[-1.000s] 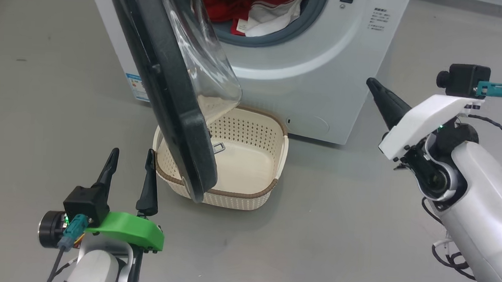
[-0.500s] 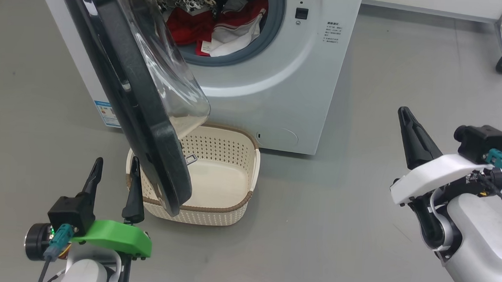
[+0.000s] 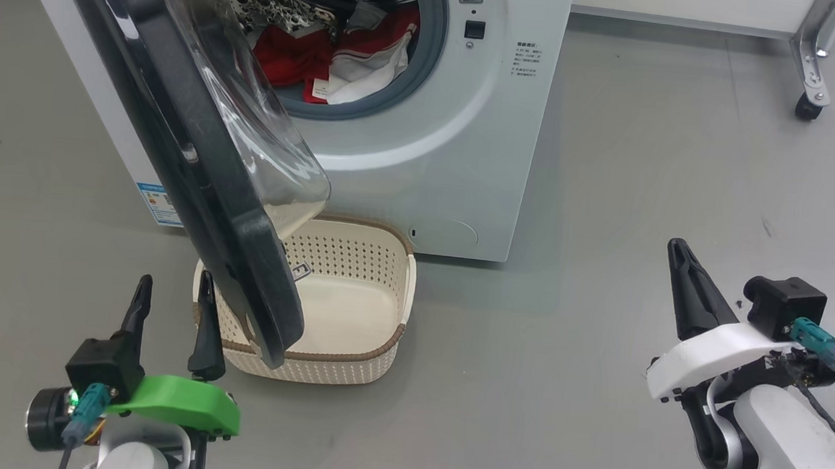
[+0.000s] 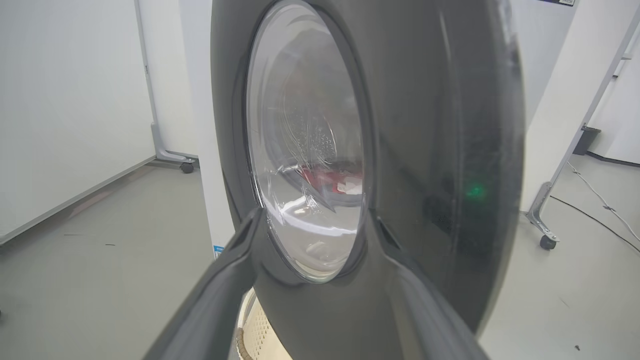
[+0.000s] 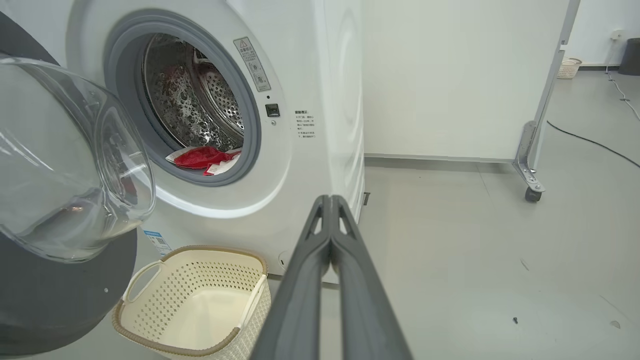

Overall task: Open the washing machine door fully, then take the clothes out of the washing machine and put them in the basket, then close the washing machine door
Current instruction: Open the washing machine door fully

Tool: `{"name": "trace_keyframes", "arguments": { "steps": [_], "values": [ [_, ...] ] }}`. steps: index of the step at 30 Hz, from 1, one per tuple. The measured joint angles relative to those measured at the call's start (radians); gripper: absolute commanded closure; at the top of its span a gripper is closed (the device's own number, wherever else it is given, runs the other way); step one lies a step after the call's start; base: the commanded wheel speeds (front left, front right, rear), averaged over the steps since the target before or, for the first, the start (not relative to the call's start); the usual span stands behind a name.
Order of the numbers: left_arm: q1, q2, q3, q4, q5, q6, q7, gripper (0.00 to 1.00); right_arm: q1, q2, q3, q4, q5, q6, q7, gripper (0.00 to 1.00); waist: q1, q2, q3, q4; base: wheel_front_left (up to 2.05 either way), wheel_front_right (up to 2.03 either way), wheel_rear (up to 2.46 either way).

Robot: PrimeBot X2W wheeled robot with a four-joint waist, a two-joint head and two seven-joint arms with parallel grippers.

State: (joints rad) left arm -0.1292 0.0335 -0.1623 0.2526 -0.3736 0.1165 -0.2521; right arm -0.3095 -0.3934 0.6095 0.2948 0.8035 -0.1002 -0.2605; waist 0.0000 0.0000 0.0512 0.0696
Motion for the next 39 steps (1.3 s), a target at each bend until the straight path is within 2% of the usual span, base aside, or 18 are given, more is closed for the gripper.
{"name": "trace_keyframes", "arguments": {
  "steps": [4,5,6,7,15,39],
  "values": [
    [0.008,0.0,-0.001,0.0,0.006,-0.005,0.0,0.0,0.019,0.01,-0.066,-0.055,-0.067,-0.008,0.001,1.0,0.0,0.0,-0.004,-0.006,0.0,0.0,0.0],
    [0.008,0.0,0.0,0.0,0.006,-0.008,0.0,0.0,0.024,0.012,-0.081,-0.065,-0.081,-0.011,0.001,0.92,0.0,0.0,-0.005,-0.007,0.0,0.0,0.0],
    [0.008,0.0,0.0,-0.001,0.006,-0.008,0.0,0.0,0.032,0.015,-0.094,-0.075,-0.095,-0.016,0.001,0.56,0.0,0.0,-0.006,-0.008,0.0,0.0,0.0],
    [0.008,0.0,0.0,-0.001,0.006,-0.008,0.0,0.0,0.042,0.018,-0.109,-0.084,-0.112,-0.016,0.001,0.01,0.0,0.0,-0.006,-0.009,0.0,0.0,0.0],
    [0.02,0.0,0.002,-0.002,0.006,-0.009,0.0,0.0,0.132,0.062,-0.188,-0.129,-0.157,-0.017,0.001,0.0,0.0,0.0,-0.01,-0.013,0.0,0.0,0.0],
    [0.028,0.0,0.004,-0.006,0.006,-0.018,0.0,0.0,0.246,0.139,-0.261,-0.185,-0.263,-0.018,0.001,0.0,0.0,0.0,0.001,-0.008,0.0,0.0,0.0]
  ]
}}
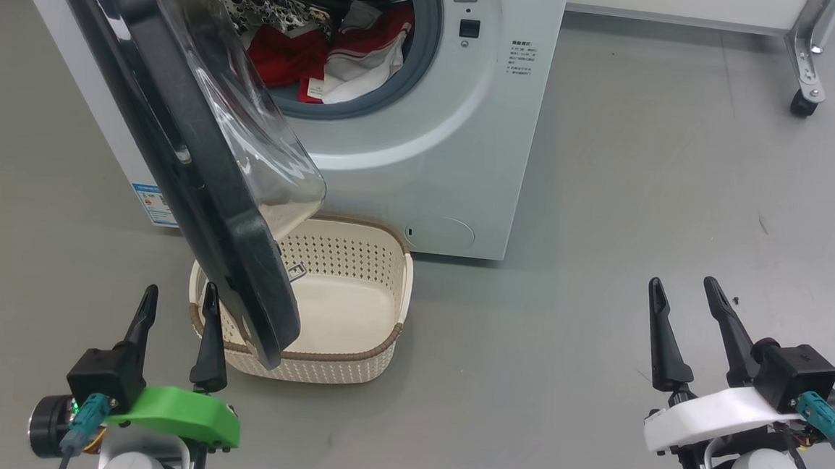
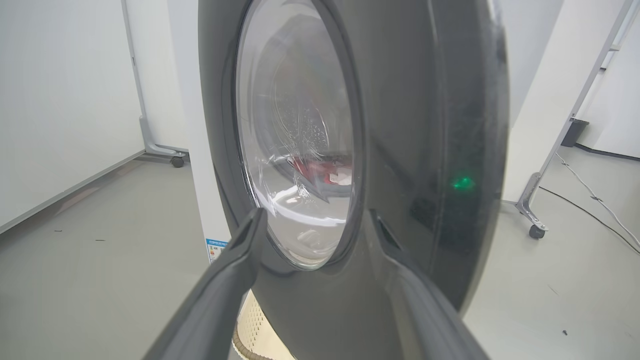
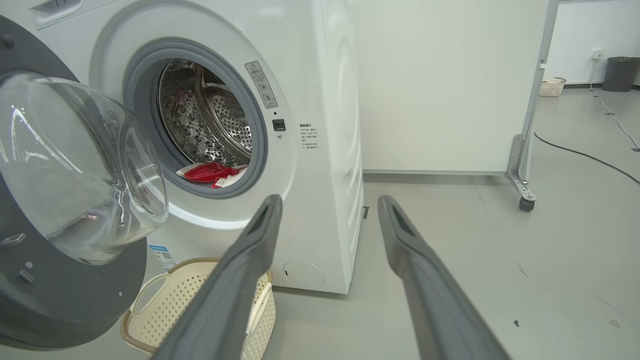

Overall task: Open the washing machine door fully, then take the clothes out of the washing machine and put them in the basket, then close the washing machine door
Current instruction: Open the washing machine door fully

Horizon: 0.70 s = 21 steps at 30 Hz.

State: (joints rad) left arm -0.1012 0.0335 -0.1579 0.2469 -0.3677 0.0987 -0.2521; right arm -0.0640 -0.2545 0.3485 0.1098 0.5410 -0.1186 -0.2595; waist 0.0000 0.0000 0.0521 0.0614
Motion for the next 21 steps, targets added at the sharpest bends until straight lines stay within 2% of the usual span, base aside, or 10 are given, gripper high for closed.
{"name": "trace_keyframes", "arguments": {
  "steps": [17,21],
  "values": [
    [0.0,0.0,0.0,-0.001,0.011,-0.003,0.0,0.0,0.02,0.024,-0.033,-0.012,-0.044,0.004,0.0,0.0,0.0,0.0,0.011,-0.001,0.0,0.0,0.0],
    [0.0,0.0,0.0,0.0,0.016,-0.003,0.0,0.0,0.029,0.031,-0.037,-0.012,-0.051,0.014,0.0,0.0,0.0,0.0,0.01,0.0,0.0,0.0,0.0]
  ]
}}
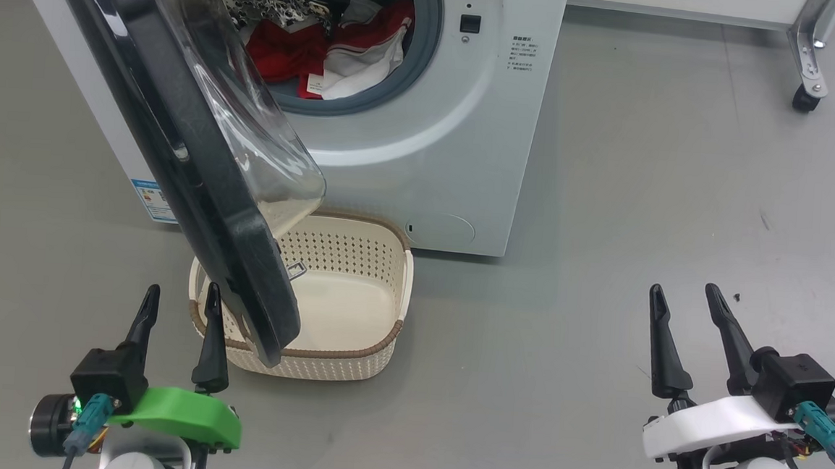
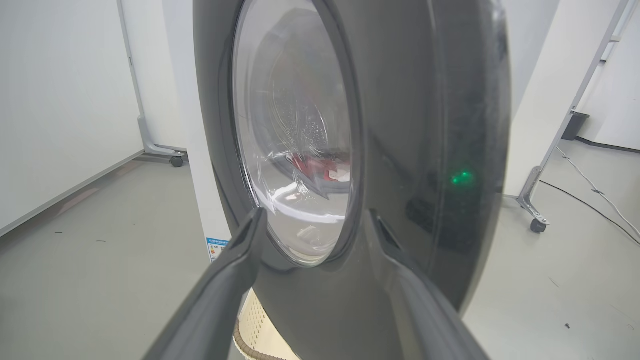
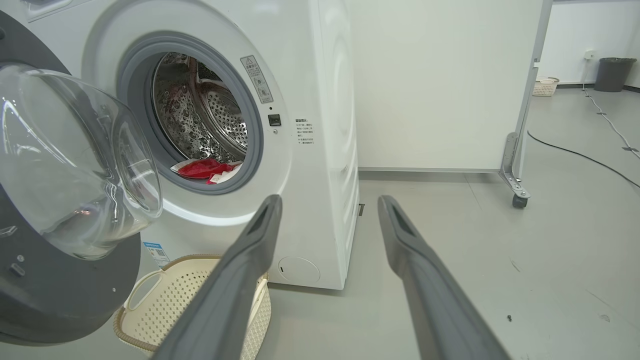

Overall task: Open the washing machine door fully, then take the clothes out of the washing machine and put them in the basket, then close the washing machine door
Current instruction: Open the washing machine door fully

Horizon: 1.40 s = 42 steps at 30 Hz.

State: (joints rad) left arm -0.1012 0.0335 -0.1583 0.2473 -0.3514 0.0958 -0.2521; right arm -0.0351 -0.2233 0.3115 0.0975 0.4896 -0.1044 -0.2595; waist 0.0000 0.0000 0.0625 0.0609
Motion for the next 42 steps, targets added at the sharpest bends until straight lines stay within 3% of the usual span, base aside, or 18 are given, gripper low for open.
{"name": "trace_keyframes", "arguments": {
  "steps": [22,23,24,26,42],
  "values": [
    [0.0,0.0,-0.002,0.004,0.002,0.0,0.0,0.0,0.02,0.028,-0.035,0.003,-0.019,0.03,0.0,0.0,0.0,0.0,-0.003,0.005,0.0,0.0,0.0],
    [0.0,0.0,-0.002,0.005,0.002,0.0,0.0,0.06,0.02,0.029,-0.035,0.004,-0.019,0.032,0.0,0.0,0.0,0.0,-0.003,0.005,0.0,0.0,0.0],
    [0.0,0.0,-0.003,0.007,0.002,0.0,0.0,0.48,0.021,0.03,-0.036,0.005,-0.022,0.033,0.0,0.0,0.0,0.0,-0.003,0.006,0.0,0.0,0.0],
    [0.0,0.0,-0.006,0.01,0.01,0.0,0.0,1.0,0.022,0.034,-0.038,0.005,-0.027,0.033,0.0,0.0,0.0,0.0,-0.003,0.006,0.0,0.0,0.0],
    [-0.001,0.0,0.021,-0.006,0.037,-0.009,0.0,1.0,0.024,0.055,-0.051,0.018,-0.045,0.059,0.0,0.0,0.0,0.0,-0.006,0.005,0.0,0.0,0.0]
  ]
}}
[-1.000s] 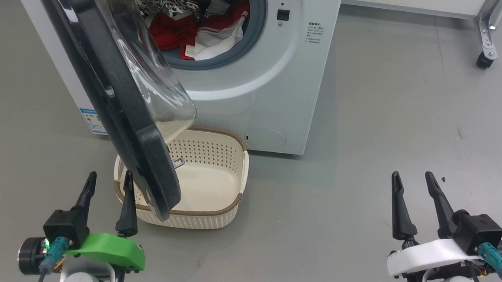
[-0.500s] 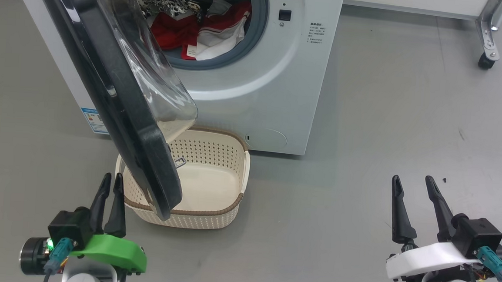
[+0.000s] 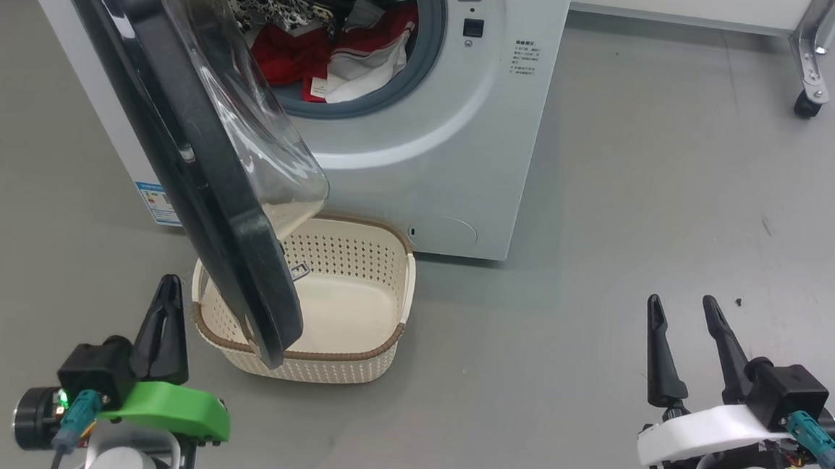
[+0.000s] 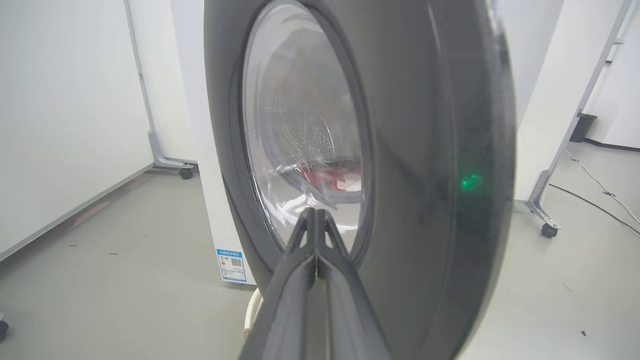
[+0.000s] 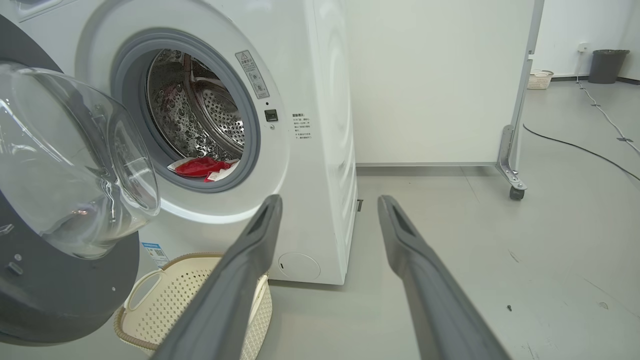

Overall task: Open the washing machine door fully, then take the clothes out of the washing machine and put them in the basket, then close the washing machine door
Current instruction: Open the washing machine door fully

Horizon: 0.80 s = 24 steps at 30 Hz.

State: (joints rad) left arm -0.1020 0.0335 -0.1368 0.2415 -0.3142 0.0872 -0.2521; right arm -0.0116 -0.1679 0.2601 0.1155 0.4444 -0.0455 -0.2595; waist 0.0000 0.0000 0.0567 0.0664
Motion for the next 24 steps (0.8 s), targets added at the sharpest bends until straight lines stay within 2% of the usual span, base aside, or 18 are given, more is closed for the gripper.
{"name": "trace_keyframes", "arguments": {
  "steps": [6,13,24],
  "values": [
    [-0.012,0.001,0.043,-0.065,0.002,0.0,0.0,1.0,0.001,0.01,-0.004,0.007,-0.007,0.005,0.0,0.0,0.0,0.0,-0.01,-0.001,0.0,0.0,0.0],
    [-0.099,0.019,0.087,-0.177,0.034,-0.007,-0.004,1.0,0.002,0.017,-0.013,0.015,-0.016,0.018,0.0,0.0,0.0,0.0,-0.022,-0.003,0.0,0.0,0.0],
    [-0.215,0.048,0.074,-0.29,0.065,-0.036,-0.006,1.0,0.002,0.031,-0.017,0.019,-0.025,0.028,0.0,0.0,0.0,0.0,-0.019,-0.008,0.0,0.0,0.0]
  ]
}}
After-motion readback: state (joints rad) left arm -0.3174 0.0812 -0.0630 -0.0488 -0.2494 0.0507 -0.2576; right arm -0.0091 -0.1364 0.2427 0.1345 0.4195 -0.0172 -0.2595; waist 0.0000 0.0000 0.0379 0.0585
